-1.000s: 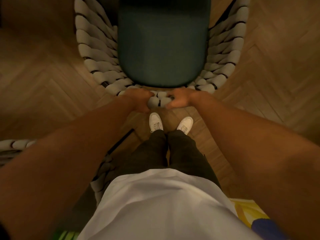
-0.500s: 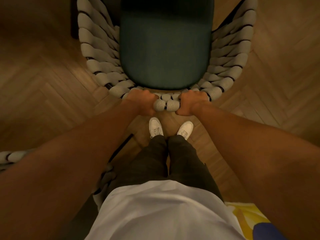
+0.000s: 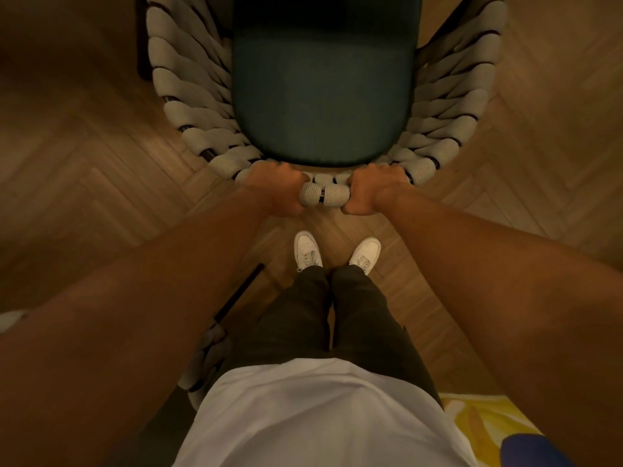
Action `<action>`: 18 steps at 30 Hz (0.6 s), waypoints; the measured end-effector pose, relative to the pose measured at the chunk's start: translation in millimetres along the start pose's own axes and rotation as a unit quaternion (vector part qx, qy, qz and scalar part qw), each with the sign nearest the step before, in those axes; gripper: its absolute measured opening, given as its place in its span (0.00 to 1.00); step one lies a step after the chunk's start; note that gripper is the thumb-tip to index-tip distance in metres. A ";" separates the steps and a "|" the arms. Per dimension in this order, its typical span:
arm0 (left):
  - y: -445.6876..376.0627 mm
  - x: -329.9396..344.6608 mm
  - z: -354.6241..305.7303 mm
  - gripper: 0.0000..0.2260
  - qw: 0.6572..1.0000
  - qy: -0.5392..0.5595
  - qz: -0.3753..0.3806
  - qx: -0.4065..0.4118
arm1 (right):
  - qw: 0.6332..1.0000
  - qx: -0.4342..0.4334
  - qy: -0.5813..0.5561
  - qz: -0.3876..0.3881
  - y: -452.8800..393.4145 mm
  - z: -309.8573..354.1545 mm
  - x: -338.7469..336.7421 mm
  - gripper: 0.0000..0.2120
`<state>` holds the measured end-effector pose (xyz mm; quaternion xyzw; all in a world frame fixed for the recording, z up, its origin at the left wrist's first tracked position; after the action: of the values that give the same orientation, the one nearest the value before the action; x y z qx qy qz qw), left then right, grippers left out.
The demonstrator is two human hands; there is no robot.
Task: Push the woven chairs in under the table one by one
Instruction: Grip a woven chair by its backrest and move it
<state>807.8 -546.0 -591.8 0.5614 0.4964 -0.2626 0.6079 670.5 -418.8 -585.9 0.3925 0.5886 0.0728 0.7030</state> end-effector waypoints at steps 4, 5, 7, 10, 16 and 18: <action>1.2 -1.3 -2.7 0.23 1.000 -0.001 0.003 -0.008 | 1.000 0.006 -0.008 0.000 4.0 0.0 -1.1 0.21; 0.9 -0.7 -3.4 0.23 1.000 0.000 0.006 -0.011 | 1.000 0.007 -0.005 -0.007 5.4 0.0 -0.9 0.21; 1.2 -0.7 -5.7 0.21 1.000 0.003 0.012 -0.022 | 1.000 0.007 -0.002 -0.022 8.3 -0.2 0.3 0.21; 3.3 0.7 -7.4 0.19 0.999 0.004 0.018 -0.033 | 1.000 0.000 -0.001 -0.020 8.2 -0.5 1.3 0.20; 1.0 -6.1 -15.2 0.20 0.998 0.002 0.029 -0.050 | 1.000 -0.009 -0.010 -0.009 7.5 -7.8 1.1 0.21; 0.6 -9.3 -15.7 0.19 0.998 0.003 0.034 -0.054 | 1.000 -0.011 -0.010 -0.006 7.6 -9.0 0.0 0.20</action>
<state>800.0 -533.3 -581.2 0.5455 0.4919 -0.2130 0.6443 665.3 -409.4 -581.1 0.3816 0.5828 0.0712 0.7139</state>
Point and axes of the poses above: each hand's wrist, its own y-axis away from the middle knuckle, its own x-axis out of the palm, z = x × y, the point moved 3 cm from there along -y, towards the middle knuckle, and after that the axes turned 10 degrees about -z, right-handed, at the moved point
